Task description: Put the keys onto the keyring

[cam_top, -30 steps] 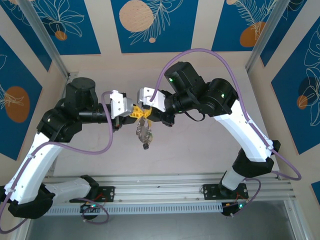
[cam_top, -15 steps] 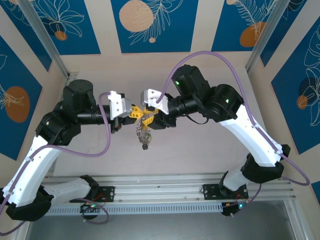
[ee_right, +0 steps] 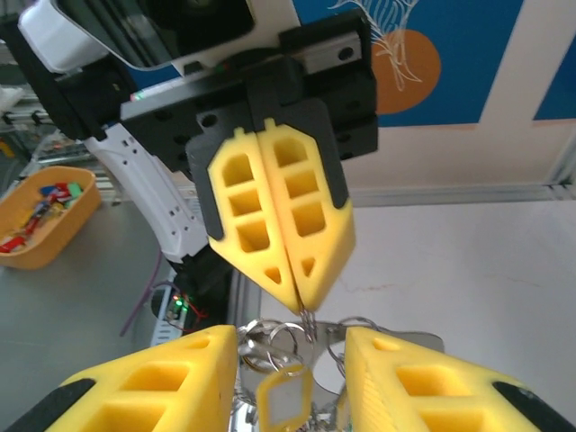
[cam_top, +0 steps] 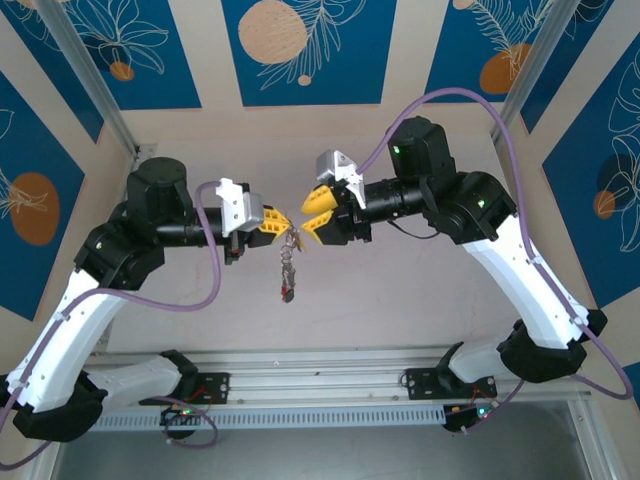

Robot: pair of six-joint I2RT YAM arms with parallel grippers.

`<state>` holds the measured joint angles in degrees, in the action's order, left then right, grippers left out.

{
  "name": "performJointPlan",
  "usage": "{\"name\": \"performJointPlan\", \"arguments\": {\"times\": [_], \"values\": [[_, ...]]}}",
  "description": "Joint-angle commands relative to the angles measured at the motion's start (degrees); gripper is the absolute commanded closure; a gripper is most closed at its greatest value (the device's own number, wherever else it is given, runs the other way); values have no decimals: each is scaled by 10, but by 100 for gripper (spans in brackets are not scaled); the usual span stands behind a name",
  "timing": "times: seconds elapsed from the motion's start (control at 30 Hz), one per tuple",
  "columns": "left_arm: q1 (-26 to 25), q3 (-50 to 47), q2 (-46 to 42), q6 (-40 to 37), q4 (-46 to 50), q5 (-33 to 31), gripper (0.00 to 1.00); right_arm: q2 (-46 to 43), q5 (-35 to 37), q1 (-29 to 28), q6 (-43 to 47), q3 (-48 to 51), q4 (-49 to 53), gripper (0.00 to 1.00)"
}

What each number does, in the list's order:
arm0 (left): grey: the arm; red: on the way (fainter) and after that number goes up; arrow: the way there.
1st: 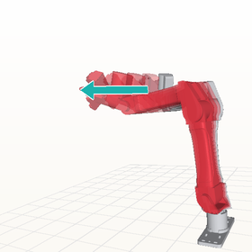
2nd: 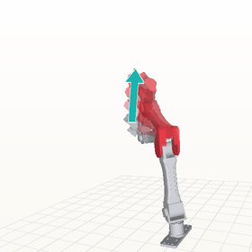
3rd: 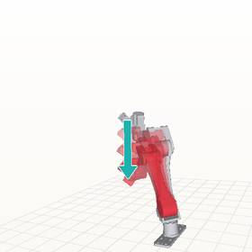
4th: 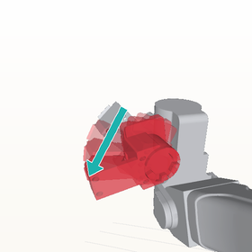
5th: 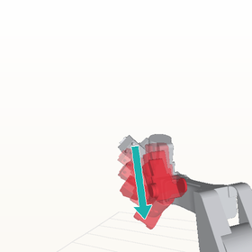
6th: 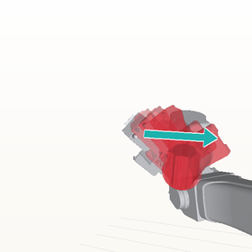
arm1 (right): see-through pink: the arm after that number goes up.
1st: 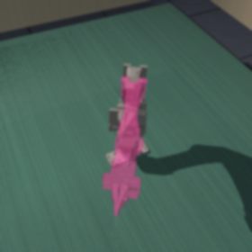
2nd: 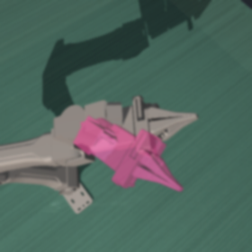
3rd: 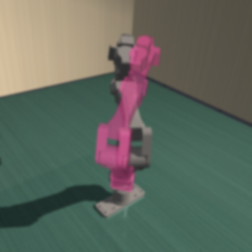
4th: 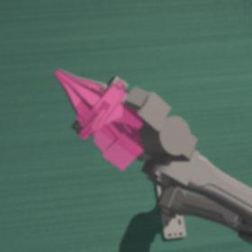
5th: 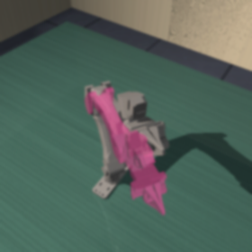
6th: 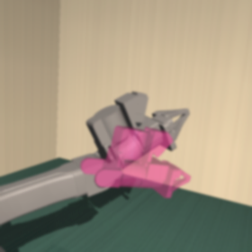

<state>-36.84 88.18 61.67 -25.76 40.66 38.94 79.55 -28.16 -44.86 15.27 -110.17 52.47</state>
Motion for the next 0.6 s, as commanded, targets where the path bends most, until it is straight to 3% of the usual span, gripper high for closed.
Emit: {"name": "performJointPlan", "arguments": {"times": [0.0, 0.57], "values": [[-4, -7, -11, 13, -46, 23, 100, 15, -52, 2, -21, 1, -4, 63], [-4, -20, -27, 29, -79, 28, 100, 7, -93, 21, -63, 75, -25, 71]]}}
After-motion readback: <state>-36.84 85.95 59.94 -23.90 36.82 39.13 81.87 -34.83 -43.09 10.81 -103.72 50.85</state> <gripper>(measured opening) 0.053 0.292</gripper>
